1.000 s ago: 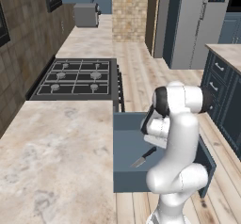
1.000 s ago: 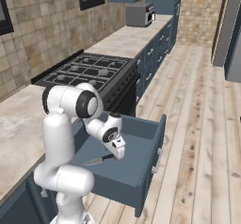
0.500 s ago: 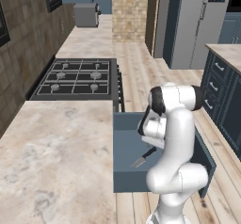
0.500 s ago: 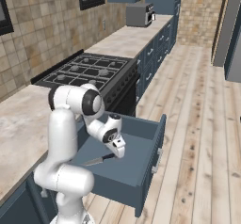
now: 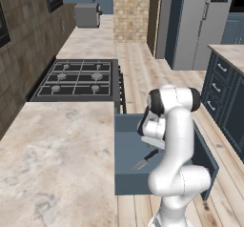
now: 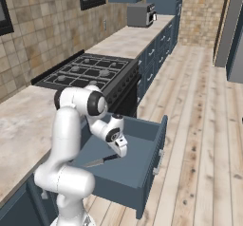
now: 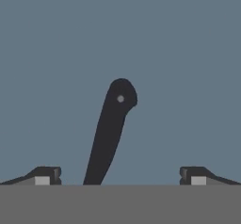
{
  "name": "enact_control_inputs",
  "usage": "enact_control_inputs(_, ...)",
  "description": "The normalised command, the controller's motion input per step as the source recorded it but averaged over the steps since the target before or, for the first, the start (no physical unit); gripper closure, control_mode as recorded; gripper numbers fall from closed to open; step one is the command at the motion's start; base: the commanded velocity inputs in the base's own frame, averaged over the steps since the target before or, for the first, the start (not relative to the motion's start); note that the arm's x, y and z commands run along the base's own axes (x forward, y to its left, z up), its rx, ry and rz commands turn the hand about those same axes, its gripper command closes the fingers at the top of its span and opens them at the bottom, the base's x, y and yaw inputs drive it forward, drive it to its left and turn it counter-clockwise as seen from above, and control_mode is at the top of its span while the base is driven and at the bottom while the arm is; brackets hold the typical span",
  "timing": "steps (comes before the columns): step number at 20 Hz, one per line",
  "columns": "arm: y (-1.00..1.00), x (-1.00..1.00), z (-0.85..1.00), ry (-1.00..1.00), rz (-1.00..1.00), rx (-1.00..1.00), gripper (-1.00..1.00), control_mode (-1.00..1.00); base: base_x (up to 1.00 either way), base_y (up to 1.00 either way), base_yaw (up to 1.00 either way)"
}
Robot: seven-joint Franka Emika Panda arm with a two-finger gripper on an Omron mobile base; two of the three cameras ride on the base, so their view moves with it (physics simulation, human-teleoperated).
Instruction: Pick up the knife from the drawer and place it on the cutting board. Then place the meat from the plate to the cutting board.
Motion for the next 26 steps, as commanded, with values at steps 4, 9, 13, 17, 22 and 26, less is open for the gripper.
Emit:
enact_control_inputs(4,0.00,0.23,-0.37,0.00,-0.01,0.00,-1.00,-1.00,0.00,0.00,0.00)
enact_control_inputs(9,0.00,0.06,-0.45,0.01,-0.02,0.00,-1.00,-1.00,0.00,0.00,0.00)
enact_control_inputs(13,0.00,0.02,-0.41,0.01,-0.01,0.00,-1.00,-1.00,0.00,0.00,0.00)
enact_control_inputs(17,0.03,0.19,-0.34,0.00,-0.01,0.00,-1.00,-1.00,0.00,0.00,0.00)
enact_control_inputs(22,0.15,0.26,-0.37,0.00,0.00,0.00,-1.00,-1.00,0.00,0.00,0.00)
enact_control_inputs(26,0.02,0.13,-0.51,0.03,0.00,0.00,-1.00,-1.00,0.00,0.00,0.00)
